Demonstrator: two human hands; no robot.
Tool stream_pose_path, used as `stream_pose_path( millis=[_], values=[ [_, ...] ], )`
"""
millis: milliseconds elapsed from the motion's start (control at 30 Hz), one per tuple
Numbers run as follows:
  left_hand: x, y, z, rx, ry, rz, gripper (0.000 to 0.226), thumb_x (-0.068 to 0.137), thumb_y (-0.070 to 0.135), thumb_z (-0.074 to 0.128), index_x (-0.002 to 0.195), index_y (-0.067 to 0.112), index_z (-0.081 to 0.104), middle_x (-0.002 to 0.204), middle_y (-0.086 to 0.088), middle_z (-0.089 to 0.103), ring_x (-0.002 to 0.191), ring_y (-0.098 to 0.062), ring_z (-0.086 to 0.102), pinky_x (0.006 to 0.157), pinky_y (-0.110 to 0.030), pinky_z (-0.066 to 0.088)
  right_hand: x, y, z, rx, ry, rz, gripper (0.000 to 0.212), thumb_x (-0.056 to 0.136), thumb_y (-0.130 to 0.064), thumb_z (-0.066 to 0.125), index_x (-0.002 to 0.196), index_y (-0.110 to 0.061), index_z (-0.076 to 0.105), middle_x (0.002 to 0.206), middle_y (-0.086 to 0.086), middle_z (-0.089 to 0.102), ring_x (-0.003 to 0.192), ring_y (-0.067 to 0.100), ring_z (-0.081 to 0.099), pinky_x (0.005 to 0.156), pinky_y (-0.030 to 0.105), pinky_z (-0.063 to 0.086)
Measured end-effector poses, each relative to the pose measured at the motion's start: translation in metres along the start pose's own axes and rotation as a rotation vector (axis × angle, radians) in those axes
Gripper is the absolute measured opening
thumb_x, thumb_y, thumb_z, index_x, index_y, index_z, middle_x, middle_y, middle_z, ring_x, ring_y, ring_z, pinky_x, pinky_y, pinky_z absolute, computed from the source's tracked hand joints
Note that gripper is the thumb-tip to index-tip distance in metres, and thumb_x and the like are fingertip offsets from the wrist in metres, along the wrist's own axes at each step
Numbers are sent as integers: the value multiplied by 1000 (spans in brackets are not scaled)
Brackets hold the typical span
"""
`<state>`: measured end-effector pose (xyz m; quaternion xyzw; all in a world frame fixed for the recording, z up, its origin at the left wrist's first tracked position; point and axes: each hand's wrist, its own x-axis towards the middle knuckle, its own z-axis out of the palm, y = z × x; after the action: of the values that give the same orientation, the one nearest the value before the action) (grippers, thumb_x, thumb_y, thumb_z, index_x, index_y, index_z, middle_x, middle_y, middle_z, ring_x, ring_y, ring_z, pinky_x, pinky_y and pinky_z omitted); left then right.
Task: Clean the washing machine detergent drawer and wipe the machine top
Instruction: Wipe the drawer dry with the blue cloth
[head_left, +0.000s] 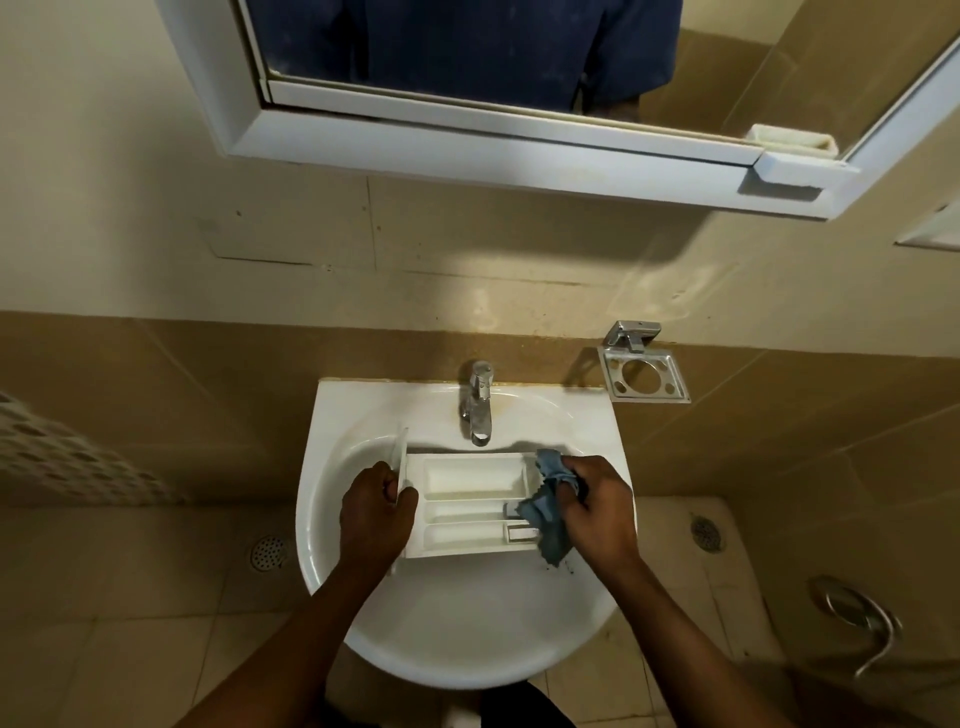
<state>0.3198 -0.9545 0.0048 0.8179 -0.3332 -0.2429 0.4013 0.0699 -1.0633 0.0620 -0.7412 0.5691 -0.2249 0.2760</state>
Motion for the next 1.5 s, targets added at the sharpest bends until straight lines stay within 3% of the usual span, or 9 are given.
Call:
stream_pose_path(
  millis=[167,300,433,633,733,900,1133,1333,1500],
  values=[
    [4,1,21,71,-82,-45,27,83,11,71,71,6,47,69,-9,57,63,-19,52,55,-28,34,4,-8,9,224,56,145,24,89,-6,71,111,-16,75,105,-4,72,97,13,66,79,5,44],
    [3,5,33,86,-119,-77,26,81,12,71,71,6,48,72,-8,57,64,-18,53,56,-28,35,7,-14,6,408,38,237,24,90,-6,68,108,-20,76,100,-6,76,96,12,71,88,31,58],
    [6,9,37,127,-150,-103,30,82,14,71,68,10,45,73,-9,57,64,-19,52,54,-29,33,12,-22,-1,509,-6,219,20,87,-12,66,97,-26,76,90,-3,77,87,21,74,77,42,62],
    [12,40,9,293,-53,114,28,83,36,75,71,19,55,79,4,55,73,-16,57,62,-27,42,27,-58,-19,771,-94,224,17,88,-9,61,97,-4,73,91,21,72,81,25,67,63,28,52],
    [20,90,-20,27,-65,234,21,91,31,72,75,22,61,75,7,64,68,-7,62,62,-19,46,36,-86,-28,817,-88,204,17,92,-5,59,101,-4,74,98,27,72,82,27,67,59,25,51],
    [16,175,-59,-542,-487,172,17,97,30,68,111,20,68,104,2,75,96,-15,73,79,-35,62,38,-148,-51,941,-127,111,12,97,-12,63,100,-12,76,86,7,74,74,16,67,61,25,52],
    [12,184,-93,-581,-712,234,44,83,4,81,122,17,66,112,-2,76,104,-20,73,88,-33,60,2,-183,-83,619,-79,-68,18,101,-17,63,86,-12,72,69,-7,66,60,6,58,55,21,46],
    [-4,198,-111,-513,-858,310,40,84,15,82,121,15,69,112,-4,77,105,-23,73,91,-37,60,-18,-183,-108,339,-132,-237,21,102,-33,61,86,-21,68,77,1,67,69,20,65,61,40,53],
    [-14,209,-124,-380,-679,389,24,83,3,79,99,9,62,87,1,72,81,-14,69,69,-25,57,-9,-182,-132,25,-59,-441,10,89,-36,75,88,-27,70,76,-9,70,69,5,66,63,37,58]
  ],
)
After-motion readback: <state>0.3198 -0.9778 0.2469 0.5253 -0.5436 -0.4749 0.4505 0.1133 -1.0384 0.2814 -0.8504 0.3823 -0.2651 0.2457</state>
